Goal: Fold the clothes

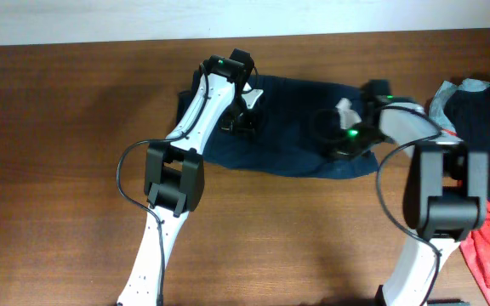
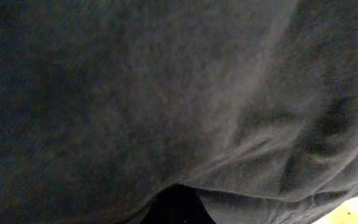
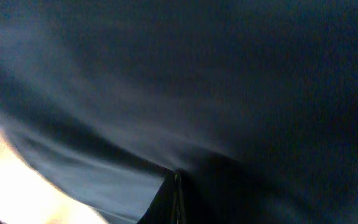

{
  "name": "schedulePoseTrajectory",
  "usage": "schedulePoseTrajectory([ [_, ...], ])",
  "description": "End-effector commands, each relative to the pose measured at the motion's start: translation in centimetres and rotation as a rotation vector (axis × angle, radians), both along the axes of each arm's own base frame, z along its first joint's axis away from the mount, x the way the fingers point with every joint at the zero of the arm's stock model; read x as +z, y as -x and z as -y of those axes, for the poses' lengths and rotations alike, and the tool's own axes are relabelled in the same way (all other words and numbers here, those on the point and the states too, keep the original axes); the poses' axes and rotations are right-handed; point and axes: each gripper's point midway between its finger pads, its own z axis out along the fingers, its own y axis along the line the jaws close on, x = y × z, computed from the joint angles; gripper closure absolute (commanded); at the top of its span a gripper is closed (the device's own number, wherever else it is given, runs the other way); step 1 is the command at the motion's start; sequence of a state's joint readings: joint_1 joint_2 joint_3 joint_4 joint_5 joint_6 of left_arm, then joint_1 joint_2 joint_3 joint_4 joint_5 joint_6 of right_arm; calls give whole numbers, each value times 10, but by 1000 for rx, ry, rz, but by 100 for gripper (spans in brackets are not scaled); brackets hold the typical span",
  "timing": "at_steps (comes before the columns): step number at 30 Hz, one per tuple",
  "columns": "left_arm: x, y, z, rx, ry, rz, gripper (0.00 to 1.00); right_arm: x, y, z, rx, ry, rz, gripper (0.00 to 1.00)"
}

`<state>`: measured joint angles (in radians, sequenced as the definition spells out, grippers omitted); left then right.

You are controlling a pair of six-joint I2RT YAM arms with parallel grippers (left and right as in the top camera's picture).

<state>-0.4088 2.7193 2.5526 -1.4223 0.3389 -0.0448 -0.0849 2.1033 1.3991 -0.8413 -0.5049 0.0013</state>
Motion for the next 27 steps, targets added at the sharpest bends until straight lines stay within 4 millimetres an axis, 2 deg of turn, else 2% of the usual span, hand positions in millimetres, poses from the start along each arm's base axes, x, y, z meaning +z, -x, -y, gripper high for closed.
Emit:
schedulePoseTrajectory([
  [1,-19,-4,-20,-14,-104,14,100,-11,9,42,-19,102,-27,96],
  [4,-19,-6,-19,-13,-99,23,100,-10,11,60,-69,86,-39,96],
  [9,-12,-14,-18,-3,-80,51,100,-8,10,62,-84,61,-31,96],
  [12,6,-21,-11,10,-30,77,100,-9,7,60,-74,70,-21,96],
  [16,41,-34,8,10,87,141,100,-9,5,58,-70,72,-11,96],
  [19,54,-41,13,9,122,180,100,-10,5,58,-69,72,-14,96],
  [22,52,-38,16,19,119,168,100,-11,6,58,-69,72,-17,96],
  [27,38,-27,24,2,101,130,100,-12,6,58,-69,75,-19,95],
])
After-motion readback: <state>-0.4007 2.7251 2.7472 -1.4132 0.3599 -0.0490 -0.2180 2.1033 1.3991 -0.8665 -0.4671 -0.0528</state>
